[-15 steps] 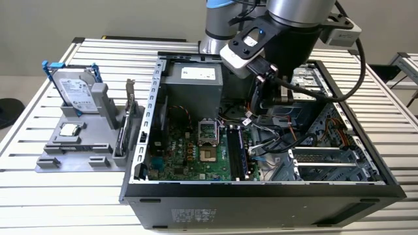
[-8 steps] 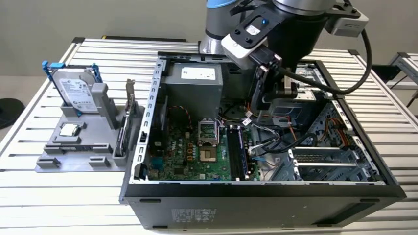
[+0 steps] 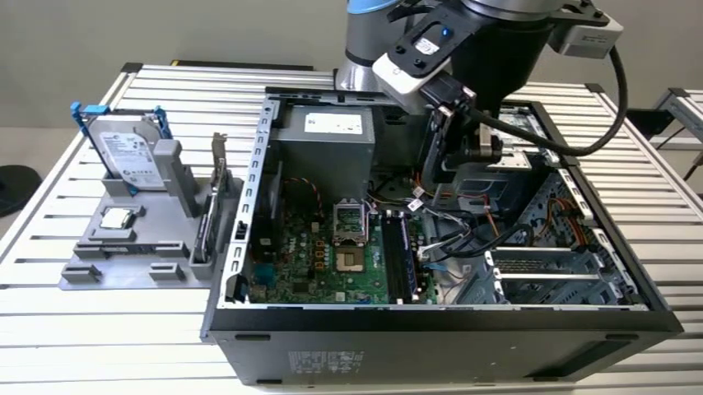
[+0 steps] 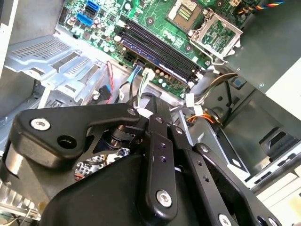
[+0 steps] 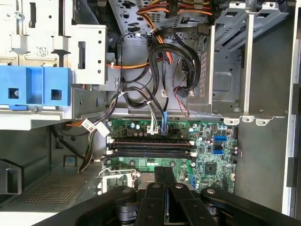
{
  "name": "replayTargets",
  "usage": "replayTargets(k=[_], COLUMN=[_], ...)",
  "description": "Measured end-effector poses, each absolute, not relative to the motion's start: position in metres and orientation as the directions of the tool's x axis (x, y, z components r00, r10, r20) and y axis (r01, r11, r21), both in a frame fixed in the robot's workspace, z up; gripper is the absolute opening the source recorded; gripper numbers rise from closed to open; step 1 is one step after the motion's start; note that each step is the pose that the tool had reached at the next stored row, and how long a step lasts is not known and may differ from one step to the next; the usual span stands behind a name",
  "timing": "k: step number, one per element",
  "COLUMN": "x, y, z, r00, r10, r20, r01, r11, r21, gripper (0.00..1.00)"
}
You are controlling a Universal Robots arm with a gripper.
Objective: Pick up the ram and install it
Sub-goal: 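Press down the ram until it locks into place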
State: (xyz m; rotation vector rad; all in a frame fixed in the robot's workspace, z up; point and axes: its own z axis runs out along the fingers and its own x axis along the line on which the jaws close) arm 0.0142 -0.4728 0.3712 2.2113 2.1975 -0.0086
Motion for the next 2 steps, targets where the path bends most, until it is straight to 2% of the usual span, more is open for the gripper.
replayTargets(k=[2], x=[0.0142], y=[-0.4728], z=[0.3712], r00=[0.006], r10=[1.000], r20=[-0.021], r01=[1.000], r11=[-0.006], r21=[0.013], gripper=[0.00])
